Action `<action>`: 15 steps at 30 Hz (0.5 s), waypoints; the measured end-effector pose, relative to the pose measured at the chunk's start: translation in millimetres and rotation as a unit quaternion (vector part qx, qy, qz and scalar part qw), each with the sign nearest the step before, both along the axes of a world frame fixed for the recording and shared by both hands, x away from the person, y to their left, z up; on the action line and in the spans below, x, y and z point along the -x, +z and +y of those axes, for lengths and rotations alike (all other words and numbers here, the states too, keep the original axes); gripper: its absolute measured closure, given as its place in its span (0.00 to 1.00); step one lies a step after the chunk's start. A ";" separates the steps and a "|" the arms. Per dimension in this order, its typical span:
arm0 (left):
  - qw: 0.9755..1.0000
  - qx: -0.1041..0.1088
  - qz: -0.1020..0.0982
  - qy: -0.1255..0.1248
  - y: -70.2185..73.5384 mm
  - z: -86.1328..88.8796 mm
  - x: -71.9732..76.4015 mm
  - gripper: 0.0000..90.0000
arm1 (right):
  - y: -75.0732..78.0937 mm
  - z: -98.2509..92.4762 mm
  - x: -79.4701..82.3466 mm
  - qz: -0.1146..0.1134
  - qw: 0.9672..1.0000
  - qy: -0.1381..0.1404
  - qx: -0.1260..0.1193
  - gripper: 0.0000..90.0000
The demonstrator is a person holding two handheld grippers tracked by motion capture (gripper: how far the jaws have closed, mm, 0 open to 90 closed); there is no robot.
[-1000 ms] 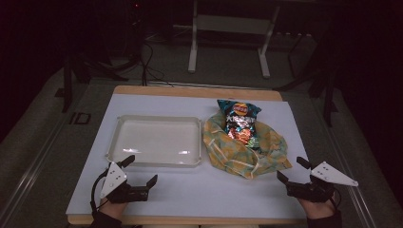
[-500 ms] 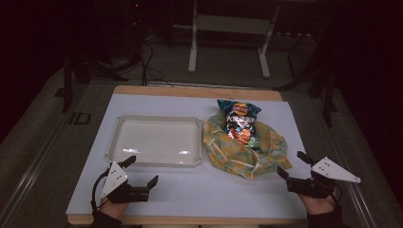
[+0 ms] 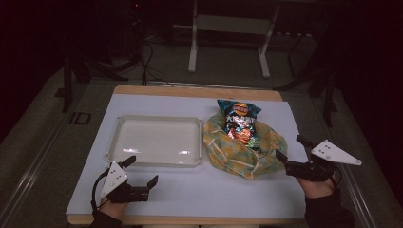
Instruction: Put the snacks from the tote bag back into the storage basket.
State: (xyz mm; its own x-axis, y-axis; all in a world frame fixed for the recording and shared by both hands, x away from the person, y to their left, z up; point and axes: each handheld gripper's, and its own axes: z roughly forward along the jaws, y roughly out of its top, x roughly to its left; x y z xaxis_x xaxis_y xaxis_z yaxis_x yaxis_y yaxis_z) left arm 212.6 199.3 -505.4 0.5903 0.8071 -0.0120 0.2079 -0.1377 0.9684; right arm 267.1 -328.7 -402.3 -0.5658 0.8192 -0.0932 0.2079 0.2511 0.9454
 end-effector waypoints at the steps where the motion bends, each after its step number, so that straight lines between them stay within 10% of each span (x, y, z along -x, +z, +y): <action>1: 1.000 0.000 0.000 0.000 -0.1 0.0 -0.1 0.00 | 2.2 0.4 -2.3 0.000 1.000 0.002 -0.003 0.11; 15: 1.000 0.002 0.000 -0.002 -0.2 -0.3 -0.1 0.00 | 22.9 7.6 -35.3 -0.003 1.000 0.008 0.002 0.13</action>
